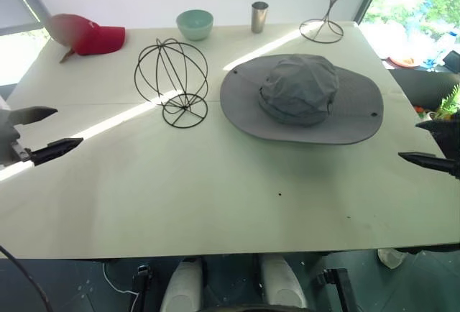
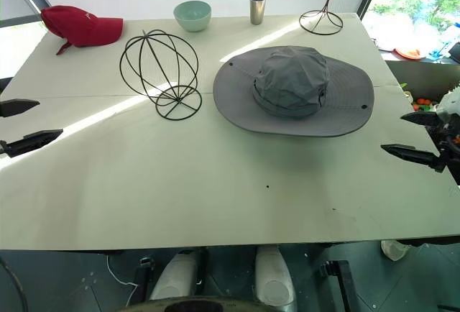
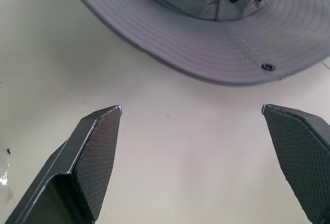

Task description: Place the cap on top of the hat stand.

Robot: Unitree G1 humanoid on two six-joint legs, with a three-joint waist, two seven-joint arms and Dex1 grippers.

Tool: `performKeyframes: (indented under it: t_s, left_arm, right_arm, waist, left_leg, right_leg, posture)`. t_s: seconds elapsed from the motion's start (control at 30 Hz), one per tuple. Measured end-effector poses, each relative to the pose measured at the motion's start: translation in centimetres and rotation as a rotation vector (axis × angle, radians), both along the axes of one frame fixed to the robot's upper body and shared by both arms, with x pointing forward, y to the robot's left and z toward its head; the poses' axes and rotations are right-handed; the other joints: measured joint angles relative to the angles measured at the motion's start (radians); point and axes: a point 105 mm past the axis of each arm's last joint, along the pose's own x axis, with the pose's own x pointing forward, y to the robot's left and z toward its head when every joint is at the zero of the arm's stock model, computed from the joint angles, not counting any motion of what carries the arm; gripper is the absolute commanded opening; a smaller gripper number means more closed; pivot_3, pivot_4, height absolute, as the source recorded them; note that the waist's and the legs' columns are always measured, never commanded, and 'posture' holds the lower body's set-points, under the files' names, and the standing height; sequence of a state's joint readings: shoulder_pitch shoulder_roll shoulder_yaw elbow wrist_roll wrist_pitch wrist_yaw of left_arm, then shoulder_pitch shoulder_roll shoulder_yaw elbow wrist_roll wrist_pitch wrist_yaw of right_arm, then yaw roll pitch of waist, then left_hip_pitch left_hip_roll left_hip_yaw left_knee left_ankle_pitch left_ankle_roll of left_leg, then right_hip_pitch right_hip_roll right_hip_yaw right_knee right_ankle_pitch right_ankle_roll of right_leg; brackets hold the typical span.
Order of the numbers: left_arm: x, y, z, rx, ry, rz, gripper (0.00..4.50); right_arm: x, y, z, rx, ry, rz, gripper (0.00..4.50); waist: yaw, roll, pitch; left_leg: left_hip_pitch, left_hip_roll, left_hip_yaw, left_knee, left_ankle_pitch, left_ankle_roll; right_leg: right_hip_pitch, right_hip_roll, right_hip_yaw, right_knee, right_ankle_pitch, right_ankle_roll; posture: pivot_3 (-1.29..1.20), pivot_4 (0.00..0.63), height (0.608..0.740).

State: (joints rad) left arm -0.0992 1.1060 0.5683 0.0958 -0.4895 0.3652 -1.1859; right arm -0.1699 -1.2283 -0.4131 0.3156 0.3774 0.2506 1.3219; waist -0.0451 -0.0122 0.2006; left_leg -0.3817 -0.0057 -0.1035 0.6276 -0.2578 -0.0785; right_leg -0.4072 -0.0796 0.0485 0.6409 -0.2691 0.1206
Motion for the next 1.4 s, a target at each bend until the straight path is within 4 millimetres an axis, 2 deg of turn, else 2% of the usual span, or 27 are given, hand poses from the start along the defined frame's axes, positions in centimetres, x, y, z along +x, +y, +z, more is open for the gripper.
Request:
performKeyframes:
  t_s: [0.43,0.57,0.7,0.83,0.9,1.0,1.1,1.23,1.3,1.4]
  left_arm:
    - [1.0,-0.3,0.6,-0.007,-0.021,0.002,4.50]
    - [0.9,-1.2,1.0,-0.075,0.004,-0.046,4.50]
    - [0.5,-4.1,2.2,-0.092,0.002,-0.152,4.50]
    - [-0.7,-9.2,4.6,-0.091,-0.041,-0.345,4.50]
    - [-1.4,-11.2,4.8,-0.098,-0.022,-0.425,4.50]
    - [-1.8,-13.1,4.2,-0.095,0.027,-0.507,4.50]
    - [-1.5,-14.2,3.2,-0.100,0.069,-0.551,4.50]
    - [-1.1,-15.3,2.2,-0.101,0.105,-0.596,4.50]
    - [-0.9,-15.7,1.8,-0.101,0.114,-0.611,4.50]
    - [-0.6,-16.2,1.7,-0.100,0.113,-0.626,4.50]
  right_arm:
    - [-0.1,0.0,0.6,-0.004,-0.027,-0.017,4.47]
    - [-0.3,0.5,0.8,0.011,-0.022,-0.009,4.47]
    - [-0.2,1.2,1.4,-0.024,-0.058,0.013,4.47]
    - [0.2,3.0,2.7,-0.103,-0.127,0.070,4.47]
    - [0.4,4.2,3.4,-0.167,-0.172,0.093,4.47]
    - [0.5,6.0,3.7,-0.264,-0.221,0.127,4.47]
    - [0.6,8.0,2.7,-0.327,-0.245,0.148,4.47]
    - [0.4,10.4,-0.9,-0.376,-0.224,0.186,4.47]
    - [0.1,11.2,-2.6,-0.411,-0.206,0.202,4.47]
    - [0.6,11.7,-3.7,-0.461,-0.216,0.204,4.47]
  waist:
    - [-0.001,0.000,0.000]
    - [0.000,0.000,0.000]
    - [0.001,0.000,0.000]
    - [0.001,0.000,0.000]
    - [-0.002,0.000,0.000]
    - [-0.001,0.000,0.000]
    - [0.001,-0.001,0.000]
    - [0.007,-0.001,-0.001]
    - [0.006,-0.002,-0.001]
    - [0.002,-0.002,0.000]
  left_leg:
    - [0.001,0.000,0.000,0.001,0.000,0.000]
    - [0.001,0.000,0.000,0.002,0.000,0.000]
    - [0.001,0.000,0.000,0.003,0.000,0.000]
    - [0.001,0.000,0.000,0.003,0.000,0.000]
    - [0.002,0.000,0.000,0.003,0.000,0.000]
    - [0.002,0.000,0.000,0.003,0.000,0.000]
    - [0.001,0.000,0.000,0.003,0.000,0.000]
    - [0.000,-0.001,-0.001,0.004,0.000,0.000]
    - [0.000,-0.001,-0.001,0.004,0.000,0.000]
    - [0.000,-0.001,-0.001,0.004,0.000,0.000]
  right_leg:
    - [0.000,0.000,0.000,0.005,0.000,0.000]
    - [0.000,0.000,0.000,0.005,0.000,0.000]
    - [0.000,0.000,0.000,0.005,0.000,0.000]
    - [0.000,0.000,0.000,0.006,0.000,0.000]
    - [0.000,0.000,0.001,0.006,0.000,0.000]
    - [0.000,0.000,0.001,0.007,0.000,0.000]
    - [0.000,0.000,0.001,0.007,0.000,0.000]
    - [0.000,0.000,0.001,0.006,0.000,0.000]
    - [0.000,0.000,0.001,0.006,0.000,0.000]
    - [0.000,0.000,0.001,0.006,0.000,0.000]
  posture:
    - [0.00,0.150,0.740]
    - [0.00,0.150,0.740]
    - [0.00,0.150,0.740]
    - [0.00,0.150,0.740]
    - [0.00,0.150,0.740]
    - [0.00,0.150,0.740]
    - [0.00,0.150,0.740]
    - [0.00,0.150,0.740]
    - [0.00,0.150,0.740]
    - [0.00,0.150,0.740]
